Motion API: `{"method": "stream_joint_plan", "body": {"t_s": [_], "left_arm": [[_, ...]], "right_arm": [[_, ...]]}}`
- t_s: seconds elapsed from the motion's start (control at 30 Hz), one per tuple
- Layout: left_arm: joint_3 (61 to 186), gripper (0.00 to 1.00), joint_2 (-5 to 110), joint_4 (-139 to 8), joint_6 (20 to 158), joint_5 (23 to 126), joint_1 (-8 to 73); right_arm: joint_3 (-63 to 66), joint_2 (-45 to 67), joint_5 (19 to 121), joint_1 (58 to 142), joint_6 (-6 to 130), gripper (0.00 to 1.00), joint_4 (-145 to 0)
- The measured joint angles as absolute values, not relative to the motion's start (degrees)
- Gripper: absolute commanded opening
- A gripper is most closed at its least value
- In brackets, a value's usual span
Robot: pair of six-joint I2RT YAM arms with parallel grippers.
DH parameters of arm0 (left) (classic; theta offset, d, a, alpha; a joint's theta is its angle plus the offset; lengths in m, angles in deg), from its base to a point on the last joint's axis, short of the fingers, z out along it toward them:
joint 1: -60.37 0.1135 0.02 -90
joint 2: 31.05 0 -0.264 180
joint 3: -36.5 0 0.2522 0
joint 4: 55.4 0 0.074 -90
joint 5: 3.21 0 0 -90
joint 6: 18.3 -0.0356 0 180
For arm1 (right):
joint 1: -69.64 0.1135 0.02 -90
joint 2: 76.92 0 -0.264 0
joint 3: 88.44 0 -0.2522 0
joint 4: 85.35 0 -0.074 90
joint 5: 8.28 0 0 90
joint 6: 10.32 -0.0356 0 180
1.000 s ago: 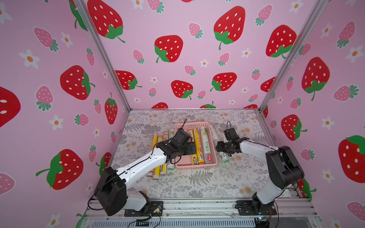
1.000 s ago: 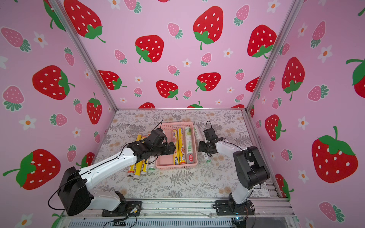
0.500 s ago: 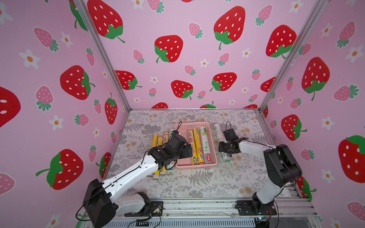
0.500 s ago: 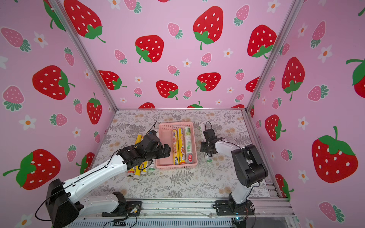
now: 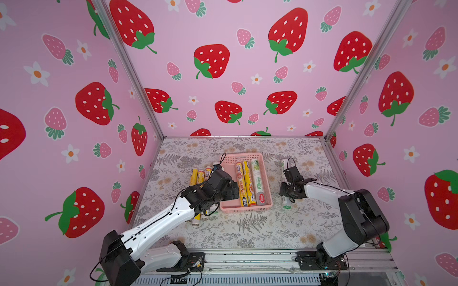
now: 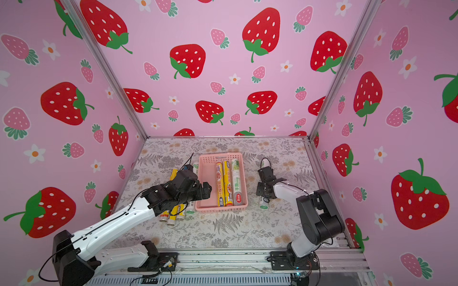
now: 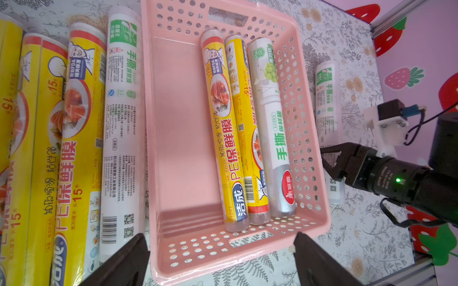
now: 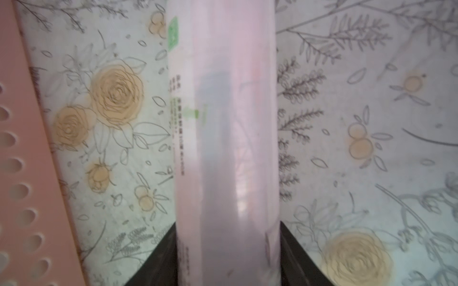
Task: Put the plastic wrap into the basket
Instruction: Pick up the plastic wrap from the center of the board.
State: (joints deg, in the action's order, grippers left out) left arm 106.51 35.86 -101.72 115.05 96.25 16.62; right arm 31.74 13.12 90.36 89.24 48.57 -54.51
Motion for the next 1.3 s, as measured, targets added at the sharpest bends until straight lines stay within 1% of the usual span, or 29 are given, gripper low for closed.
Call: {"method": "stream_joint_plan", "body": {"t_s": [0.1,0.23,0.4,0.53,0.63,0.73,0.87,1.07,1.17,1.3], "left_arm": [[106.5,0.97,35.8,-101.8,115.1,96.2,16.3],[106.5,1.00,35.1,-101.3,114.7,96.1,16.2],[107.5,1.00,35.8,-98.9,113.1,93.1,17.1],[108.4,1.00,35.8,-97.9,112.5,91.9,18.2],[106.8,1.00,32.8,-97.6,112.7,91.8,19.8],[103.2,1.00,27.2,-98.5,113.6,92.2,22.3],[98.1,1.00,20.2,-101.0,114.6,92.7,25.5],[88.1,1.00,11.5,-101.2,117.8,92.6,29.4],[85.5,1.00,9.5,-101.2,118.8,92.1,30.6],[85.4,1.00,9.3,-100.9,119.4,91.2,31.8]], "right_arm": [[32.9,9.7,90.4,89.2,48.3,0.30,-51.9],[31.8,4.0,89.9,89.2,48.3,0.30,-47.2],[23.9,-1.0,89.8,90.5,47.8,0.30,-39.2],[14.9,-1.4,90.2,94.9,46.6,0.31,-36.7],[9.8,-0.1,89.9,99.6,45.4,0.30,-36.8],[6.6,3.1,89.1,104.3,44.0,0.30,-37.3],[4.7,9.6,88.4,109.9,41.7,0.28,-38.9],[2.4,20.3,89.8,116.7,38.4,0.27,-41.0],[0.6,23.9,91.9,119.6,36.3,0.27,-42.1],[0.4,24.4,95.1,122.3,33.3,0.27,-43.3]]}}
